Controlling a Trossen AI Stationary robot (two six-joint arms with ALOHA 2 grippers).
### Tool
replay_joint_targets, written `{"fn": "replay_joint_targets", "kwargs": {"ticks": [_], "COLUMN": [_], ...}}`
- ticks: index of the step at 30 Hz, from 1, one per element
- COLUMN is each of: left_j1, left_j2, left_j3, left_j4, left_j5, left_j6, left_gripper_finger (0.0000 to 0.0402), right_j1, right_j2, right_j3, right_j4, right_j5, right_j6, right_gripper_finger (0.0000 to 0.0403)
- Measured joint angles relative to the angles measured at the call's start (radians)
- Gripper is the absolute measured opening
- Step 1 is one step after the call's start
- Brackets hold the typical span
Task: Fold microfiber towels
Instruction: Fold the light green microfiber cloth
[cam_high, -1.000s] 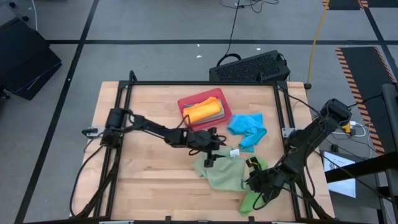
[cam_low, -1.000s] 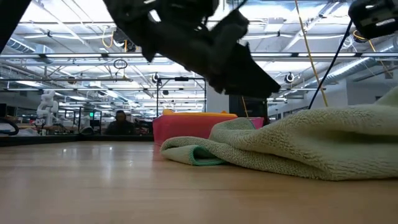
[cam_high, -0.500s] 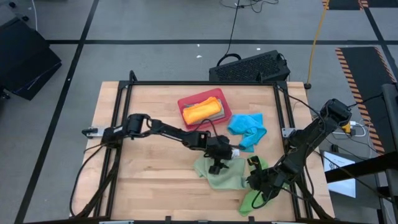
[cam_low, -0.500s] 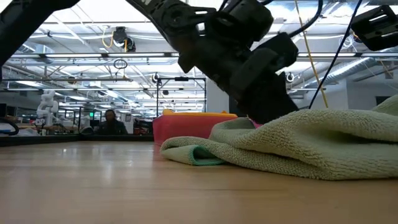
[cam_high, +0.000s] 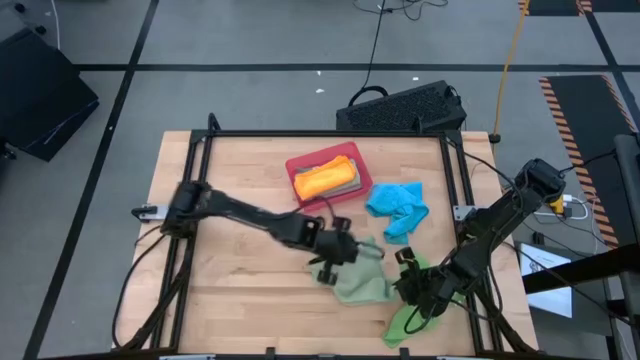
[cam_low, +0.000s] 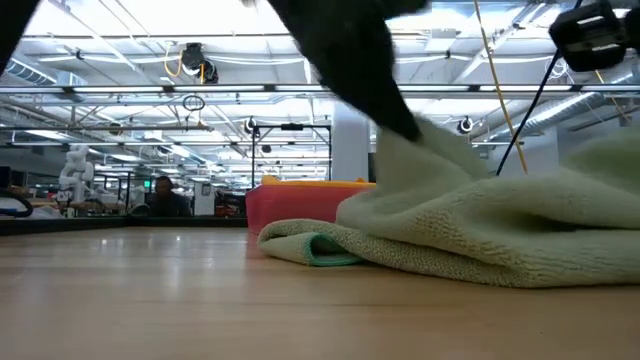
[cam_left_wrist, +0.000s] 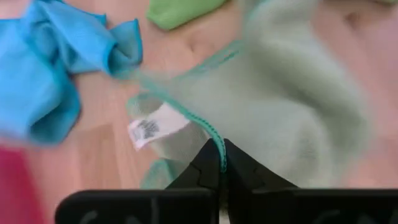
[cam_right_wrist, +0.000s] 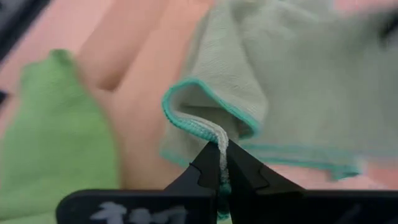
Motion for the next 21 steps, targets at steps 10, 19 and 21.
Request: {"fn": "replay_joint_targets", "kwargs": {"ticks": [10,19,21], "left_j1": [-0.297,-0.46,-0.472], "left_j2": [-0.158,-0.137,-0.138], "left_j3": [-0.011,-0.254,-0.315], "left_j4": [-0.38,-0.116,-0.03], "left_j5": [-0.287,-0.357,-0.363], "left_j6": [-0.436,-0.803,-0.853], "left_gripper_finger": [0.0012,0.0013,0.0028], "right_j1": [-0.084,-0.131,-0.131], "right_j2": [0.0,0.001,0.001], "right_j3": [0.001,0.001,0.0], "right_j4": [0.035,0.033,0.047], "right_j5": [0.092,0.143,0.142], "right_j6": [-0.115,-0.117,-0.117], "right_gripper_finger": [0.0004,0.0004,0.0004]}}
